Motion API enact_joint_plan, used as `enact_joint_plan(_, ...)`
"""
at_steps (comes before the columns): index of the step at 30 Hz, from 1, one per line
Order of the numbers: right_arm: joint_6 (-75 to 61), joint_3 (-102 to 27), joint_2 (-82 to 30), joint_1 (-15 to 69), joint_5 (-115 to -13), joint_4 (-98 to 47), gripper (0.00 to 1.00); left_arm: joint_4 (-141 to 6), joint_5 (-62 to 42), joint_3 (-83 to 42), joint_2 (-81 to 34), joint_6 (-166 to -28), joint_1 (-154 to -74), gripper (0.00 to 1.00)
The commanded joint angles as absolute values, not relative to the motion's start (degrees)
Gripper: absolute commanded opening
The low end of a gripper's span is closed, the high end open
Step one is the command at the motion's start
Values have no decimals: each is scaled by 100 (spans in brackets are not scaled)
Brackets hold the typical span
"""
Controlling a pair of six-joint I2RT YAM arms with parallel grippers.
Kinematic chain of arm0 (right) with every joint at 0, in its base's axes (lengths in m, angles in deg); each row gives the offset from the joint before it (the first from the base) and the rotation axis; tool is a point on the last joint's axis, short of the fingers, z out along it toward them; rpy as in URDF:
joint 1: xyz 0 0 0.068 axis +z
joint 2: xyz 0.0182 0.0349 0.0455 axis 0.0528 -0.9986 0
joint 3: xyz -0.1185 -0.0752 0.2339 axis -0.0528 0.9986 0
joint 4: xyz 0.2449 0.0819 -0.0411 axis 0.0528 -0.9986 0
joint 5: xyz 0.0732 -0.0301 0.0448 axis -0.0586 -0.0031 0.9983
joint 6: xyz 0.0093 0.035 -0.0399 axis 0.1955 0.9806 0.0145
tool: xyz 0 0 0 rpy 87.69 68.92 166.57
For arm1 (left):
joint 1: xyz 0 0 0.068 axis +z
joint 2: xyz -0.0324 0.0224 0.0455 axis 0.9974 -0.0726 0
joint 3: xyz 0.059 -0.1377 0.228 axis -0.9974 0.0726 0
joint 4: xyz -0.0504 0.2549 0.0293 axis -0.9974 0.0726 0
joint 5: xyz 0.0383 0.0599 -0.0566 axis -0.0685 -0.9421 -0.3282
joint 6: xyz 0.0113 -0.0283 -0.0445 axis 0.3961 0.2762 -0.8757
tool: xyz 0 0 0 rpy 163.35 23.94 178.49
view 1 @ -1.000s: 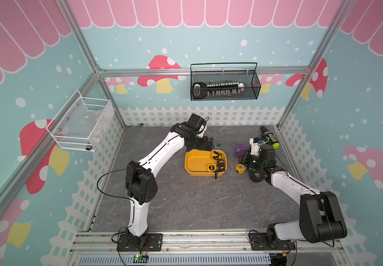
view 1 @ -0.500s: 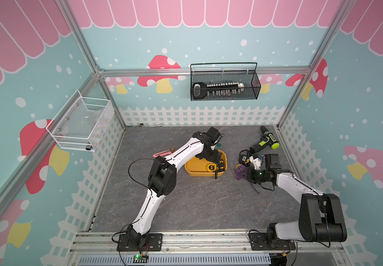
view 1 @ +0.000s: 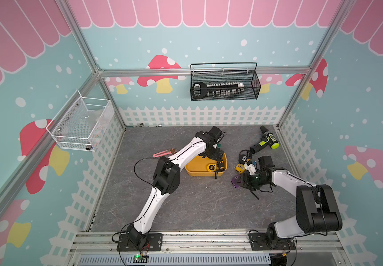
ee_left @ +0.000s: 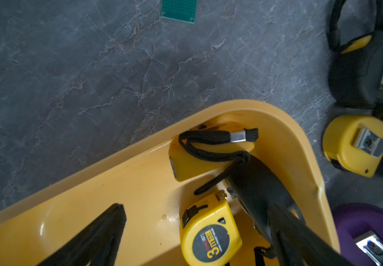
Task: Take the tape measure out of the storage box
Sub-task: Place the tape measure at the center of the board, then pick up the tape measure from the storage box.
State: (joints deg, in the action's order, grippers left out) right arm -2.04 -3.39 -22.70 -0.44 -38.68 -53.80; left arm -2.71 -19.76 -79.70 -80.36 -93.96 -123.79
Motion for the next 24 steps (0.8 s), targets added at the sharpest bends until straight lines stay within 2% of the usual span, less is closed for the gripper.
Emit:
enact_joint_plan(1,-660,-633,-2179,-30,-4143,-5903,69,-222,-2122,-8277,-8105,-9521,-12433,99)
enact_joint_plan(3,-751,-790,-2024,-30,-4394,-6071,75,-231,-2201,-8366,-8163,-9588,-12451,99)
enact_joint_plan(9,-932,-1202,-1381,-39,-4884,-6323,81,-245,-2278,-8568,-8382,-9690,-12536,99)
enact_joint_plan(24,-1285,-1523,-1299,-45,-4819,-6534,83,-646,-2834,-8684,-8725,-10030,-12662,99)
